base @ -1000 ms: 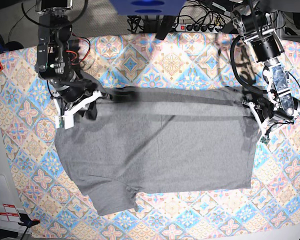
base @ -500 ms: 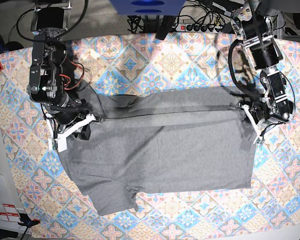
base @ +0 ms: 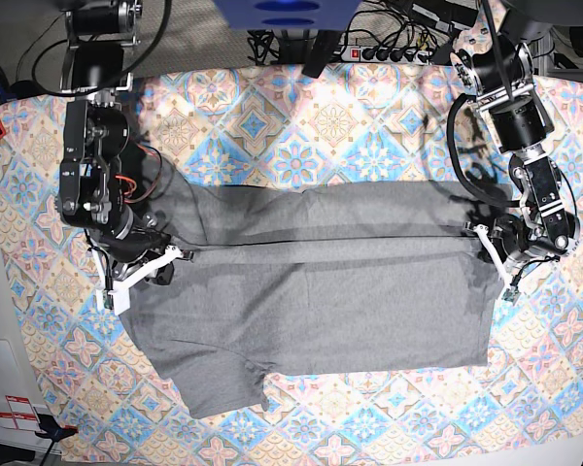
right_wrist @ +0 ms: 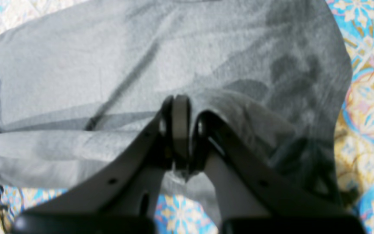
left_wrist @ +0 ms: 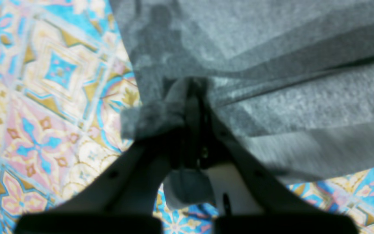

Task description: Fold the T-shirt properly

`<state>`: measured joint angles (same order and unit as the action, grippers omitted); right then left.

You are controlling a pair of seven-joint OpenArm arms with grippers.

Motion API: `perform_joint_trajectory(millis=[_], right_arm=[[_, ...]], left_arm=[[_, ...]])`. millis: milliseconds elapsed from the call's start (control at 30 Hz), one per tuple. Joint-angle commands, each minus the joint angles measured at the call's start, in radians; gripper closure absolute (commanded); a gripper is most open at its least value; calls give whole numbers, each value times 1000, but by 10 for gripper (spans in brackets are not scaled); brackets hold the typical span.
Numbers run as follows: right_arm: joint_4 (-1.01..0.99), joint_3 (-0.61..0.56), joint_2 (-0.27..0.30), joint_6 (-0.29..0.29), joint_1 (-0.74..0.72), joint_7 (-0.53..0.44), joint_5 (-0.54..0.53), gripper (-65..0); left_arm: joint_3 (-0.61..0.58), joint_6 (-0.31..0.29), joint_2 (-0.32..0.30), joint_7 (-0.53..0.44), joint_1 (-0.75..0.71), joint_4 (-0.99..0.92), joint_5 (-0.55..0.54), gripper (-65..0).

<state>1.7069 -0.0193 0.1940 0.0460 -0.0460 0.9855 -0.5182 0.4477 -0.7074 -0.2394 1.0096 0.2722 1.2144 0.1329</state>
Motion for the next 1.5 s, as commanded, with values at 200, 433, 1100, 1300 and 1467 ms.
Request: perform_joint_trajectory(millis=[200, 433, 1100, 1300, 1467], right_arm=[[-133, -1, 12, -1, -99, -33, 13, -11], [-229, -24, 15, -4, -173, -37, 14, -11], [-532, -81, 12, -50, -335, -119, 149, -42], [-555, -150, 17, -51, -351, -129, 149, -226], [-542, -178, 17, -51, -378, -149, 149, -296]], left_arm=[[0, 9, -18, -5, 31, 15, 11, -6], [1, 9, -31, -61, 114, -210, 27, -6], [6, 9, -28, -180, 200, -324, 55, -141], [6, 9, -28, -182, 197, -324, 49, -293], [7, 9, -28, -182, 177, -319, 47, -326]])
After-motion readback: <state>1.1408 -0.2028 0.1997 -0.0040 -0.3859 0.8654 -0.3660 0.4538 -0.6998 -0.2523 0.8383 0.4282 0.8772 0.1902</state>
